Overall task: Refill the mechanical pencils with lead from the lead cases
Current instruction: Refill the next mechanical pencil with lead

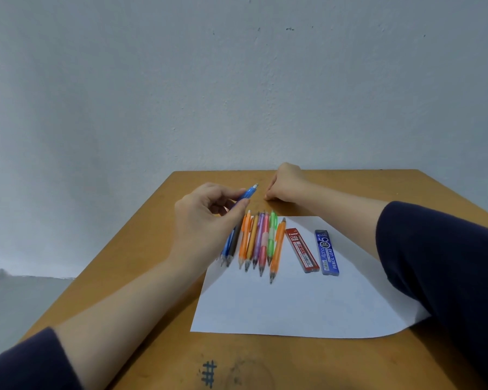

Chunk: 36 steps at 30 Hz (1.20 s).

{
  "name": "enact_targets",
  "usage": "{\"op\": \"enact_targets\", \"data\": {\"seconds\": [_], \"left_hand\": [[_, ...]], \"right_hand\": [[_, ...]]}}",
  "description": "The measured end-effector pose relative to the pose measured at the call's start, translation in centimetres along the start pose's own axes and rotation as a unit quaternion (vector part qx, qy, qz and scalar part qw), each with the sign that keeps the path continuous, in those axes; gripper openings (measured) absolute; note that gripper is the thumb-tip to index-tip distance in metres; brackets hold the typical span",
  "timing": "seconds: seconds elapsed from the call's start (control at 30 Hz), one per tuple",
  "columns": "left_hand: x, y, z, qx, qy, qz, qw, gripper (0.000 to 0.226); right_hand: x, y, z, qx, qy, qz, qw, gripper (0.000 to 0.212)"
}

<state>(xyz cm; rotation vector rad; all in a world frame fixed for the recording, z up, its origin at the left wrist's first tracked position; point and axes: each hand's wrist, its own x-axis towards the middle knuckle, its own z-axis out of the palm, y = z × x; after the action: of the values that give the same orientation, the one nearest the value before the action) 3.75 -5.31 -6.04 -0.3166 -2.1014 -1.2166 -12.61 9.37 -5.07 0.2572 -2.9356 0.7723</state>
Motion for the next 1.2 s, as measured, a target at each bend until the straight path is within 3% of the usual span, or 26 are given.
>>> {"op": "enact_targets", "data": {"seconds": [0.23, 0.53, 0.9, 1.2], "left_hand": [[0.0, 0.1, 0.0, -0.003, 0.004, 0.002, 1.000, 0.015], [-0.1, 0.3, 0.1, -0.004, 0.003, 0.005, 1.000, 0.015], [-0.5, 0.3, 0.6, -0.010, -0.028, -0.009, 1.000, 0.016], [-1.0, 0.6, 1.0, -0.026, -0.110, -0.006, 0.994, 0.015]], "right_hand": [[-1.8, 0.0, -0.7, 0.039, 0.002, -0.027, 0.999, 0.012], [-6.5, -0.1, -3.2, 0.219, -0.008, -0.009, 0.976, 0.006], [-13.9, 2.6, -4.6, 0.384, -0.054, 0.008, 0.922, 0.014], [-16.4, 4.8, -4.9, 0.422, 0.011, -0.043, 0.905, 0.032]]}}
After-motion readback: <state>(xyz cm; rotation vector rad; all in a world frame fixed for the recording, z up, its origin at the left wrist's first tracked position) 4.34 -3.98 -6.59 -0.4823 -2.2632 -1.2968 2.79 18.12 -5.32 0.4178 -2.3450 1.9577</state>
